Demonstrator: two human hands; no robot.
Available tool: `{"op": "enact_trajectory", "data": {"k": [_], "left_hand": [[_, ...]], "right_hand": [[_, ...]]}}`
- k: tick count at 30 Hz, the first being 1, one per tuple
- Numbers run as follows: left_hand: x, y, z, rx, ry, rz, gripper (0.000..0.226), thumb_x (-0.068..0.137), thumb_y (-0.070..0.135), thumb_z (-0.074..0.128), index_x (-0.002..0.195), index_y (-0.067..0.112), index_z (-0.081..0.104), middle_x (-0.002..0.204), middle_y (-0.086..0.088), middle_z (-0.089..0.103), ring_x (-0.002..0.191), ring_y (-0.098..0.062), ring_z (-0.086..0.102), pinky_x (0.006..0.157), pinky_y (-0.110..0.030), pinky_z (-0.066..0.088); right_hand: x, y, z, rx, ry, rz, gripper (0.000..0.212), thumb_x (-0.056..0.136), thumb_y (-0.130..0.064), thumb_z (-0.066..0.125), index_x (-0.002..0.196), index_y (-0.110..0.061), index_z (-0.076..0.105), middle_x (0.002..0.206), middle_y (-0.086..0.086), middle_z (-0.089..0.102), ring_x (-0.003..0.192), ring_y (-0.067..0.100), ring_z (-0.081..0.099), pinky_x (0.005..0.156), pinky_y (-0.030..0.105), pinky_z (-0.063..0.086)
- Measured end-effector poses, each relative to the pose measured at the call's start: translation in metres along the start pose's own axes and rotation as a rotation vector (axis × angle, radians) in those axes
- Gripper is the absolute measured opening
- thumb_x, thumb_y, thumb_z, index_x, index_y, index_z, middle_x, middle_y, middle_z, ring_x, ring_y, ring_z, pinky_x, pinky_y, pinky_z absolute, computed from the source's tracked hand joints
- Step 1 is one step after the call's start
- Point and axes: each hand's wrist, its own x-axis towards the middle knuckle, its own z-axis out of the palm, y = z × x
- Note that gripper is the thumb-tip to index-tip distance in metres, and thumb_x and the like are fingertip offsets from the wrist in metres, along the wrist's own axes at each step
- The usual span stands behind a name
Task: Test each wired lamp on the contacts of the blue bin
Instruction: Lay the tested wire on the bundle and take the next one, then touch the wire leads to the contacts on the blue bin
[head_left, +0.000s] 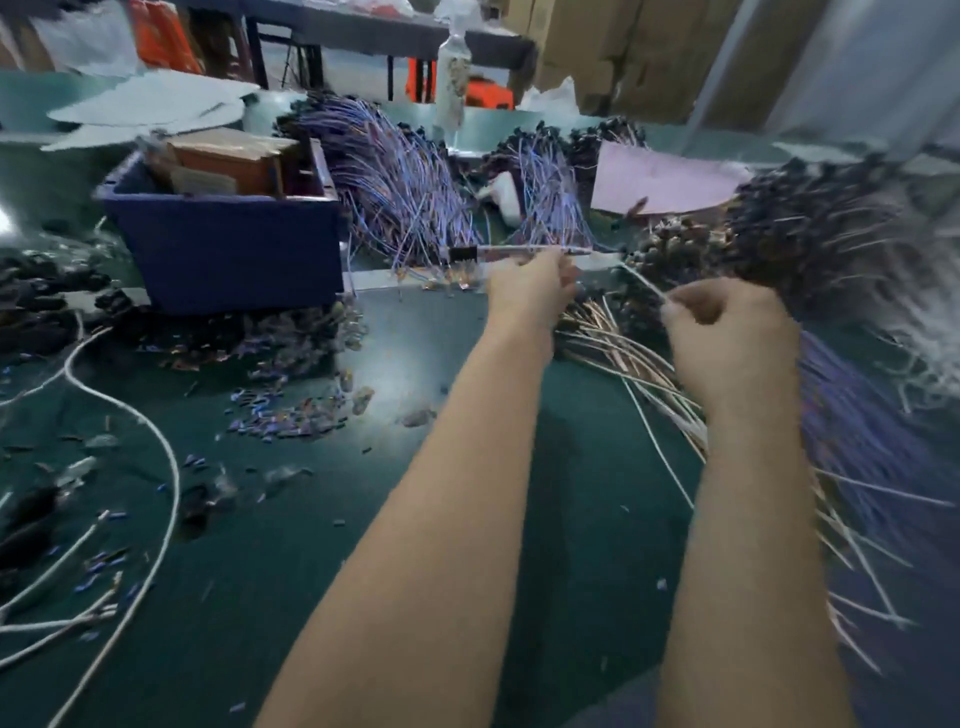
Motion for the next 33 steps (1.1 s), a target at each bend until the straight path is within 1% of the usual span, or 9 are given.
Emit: {"op": "enact_trajectory", "data": {"k": [4, 6, 10, 12, 15, 20, 28, 31, 33], "left_hand": [[0.012, -0.06, 0.018, 0.148, -0.097, -0.251, 0.023, 0.097, 0.004, 0.04, 0.075, 0.008, 0.046, 0.071, -0.005, 0.041, 0.062, -0.013, 0.043, 0.059, -0.02, 0.038], [0.015, -0.075, 0.021, 0.248, -0.095, -0.288, 0.012, 0.097, 0.008, 0.042, 0.093, 0.006, 0.052, 0.078, -0.005, 0.048, 0.073, -0.017, 0.05, 0.073, -0.026, 0.043], [0.018, -0.082, 0.02, 0.303, -0.101, -0.291, 0.027, 0.097, 0.012, 0.041, 0.118, 0.0, 0.053, 0.098, -0.008, 0.054, 0.093, -0.021, 0.051, 0.091, -0.033, 0.044], [0.016, -0.078, 0.018, 0.347, -0.102, -0.266, 0.019, 0.096, 0.009, 0.041, 0.104, 0.001, 0.056, 0.089, -0.009, 0.053, 0.088, -0.021, 0.051, 0.083, -0.031, 0.046], [0.014, -0.068, 0.008, 0.353, -0.097, -0.204, 0.022, 0.095, 0.006, 0.041, 0.077, 0.011, 0.051, 0.077, -0.003, 0.055, 0.07, -0.016, 0.055, 0.065, -0.023, 0.043], [-0.001, -0.024, -0.029, 0.222, 0.032, 0.011, 0.024, 0.096, 0.006, 0.043, 0.074, 0.015, 0.051, 0.063, 0.005, 0.06, 0.053, -0.003, 0.055, 0.051, -0.017, 0.042], [-0.031, 0.069, -0.145, 0.172, 0.523, 0.472, 0.014, 0.093, 0.007, 0.045, 0.097, 0.013, 0.056, 0.087, 0.003, 0.058, 0.075, -0.007, 0.053, 0.069, -0.023, 0.045], [-0.046, 0.097, -0.188, 0.133, 0.684, 0.555, 0.012, 0.092, 0.008, 0.045, 0.09, 0.016, 0.054, 0.085, 0.002, 0.056, 0.078, -0.012, 0.054, 0.071, -0.025, 0.048], [-0.052, 0.109, -0.209, 0.131, 0.788, 0.564, 0.016, 0.091, 0.009, 0.045, 0.081, 0.021, 0.05, 0.091, -0.003, 0.058, 0.084, -0.021, 0.056, 0.084, -0.038, 0.05]], "right_hand": [[0.0, 0.056, 0.026, -0.118, -0.067, 0.264, 0.026, 0.094, -0.012, 0.048, 0.111, -0.02, 0.065, 0.11, 0.011, 0.067, 0.103, 0.032, 0.059, 0.083, 0.035, 0.044], [-0.003, 0.073, 0.034, -0.157, -0.061, 0.352, 0.026, 0.093, -0.011, 0.046, 0.107, -0.019, 0.067, 0.113, 0.012, 0.066, 0.106, 0.034, 0.056, 0.088, 0.038, 0.044], [-0.007, 0.077, 0.042, -0.248, -0.053, 0.412, 0.028, 0.091, -0.016, 0.049, 0.11, -0.022, 0.068, 0.124, 0.013, 0.059, 0.117, 0.036, 0.048, 0.097, 0.042, 0.039], [-0.008, 0.07, 0.042, -0.232, -0.025, 0.398, 0.028, 0.09, -0.015, 0.05, 0.113, -0.022, 0.065, 0.127, 0.013, 0.055, 0.12, 0.037, 0.044, 0.099, 0.044, 0.035], [-0.009, 0.05, 0.043, -0.187, 0.043, 0.308, 0.031, 0.089, -0.014, 0.049, 0.117, -0.022, 0.062, 0.127, 0.014, 0.052, 0.12, 0.036, 0.042, 0.098, 0.043, 0.034], [-0.016, -0.006, 0.07, 0.013, -0.074, 0.064, 0.026, 0.088, -0.013, 0.051, 0.11, -0.016, 0.065, 0.114, 0.012, 0.064, 0.11, 0.032, 0.054, 0.089, 0.035, 0.041], [-0.082, -0.131, 0.144, 0.276, -0.671, -0.313, 0.012, 0.087, -0.018, 0.059, 0.087, -0.012, 0.07, 0.081, 0.002, 0.069, 0.076, 0.016, 0.059, 0.056, 0.02, 0.033], [-0.117, -0.169, 0.169, 0.247, -0.802, -0.394, 0.029, 0.086, -0.022, 0.061, 0.058, -0.017, 0.052, 0.055, -0.006, 0.05, 0.054, 0.011, 0.041, 0.043, 0.02, 0.029], [-0.133, -0.186, 0.182, 0.237, -0.861, -0.435, 0.03, 0.085, -0.023, 0.062, 0.06, -0.01, 0.053, 0.057, 0.001, 0.051, 0.056, 0.016, 0.042, 0.049, 0.026, 0.033]]}}
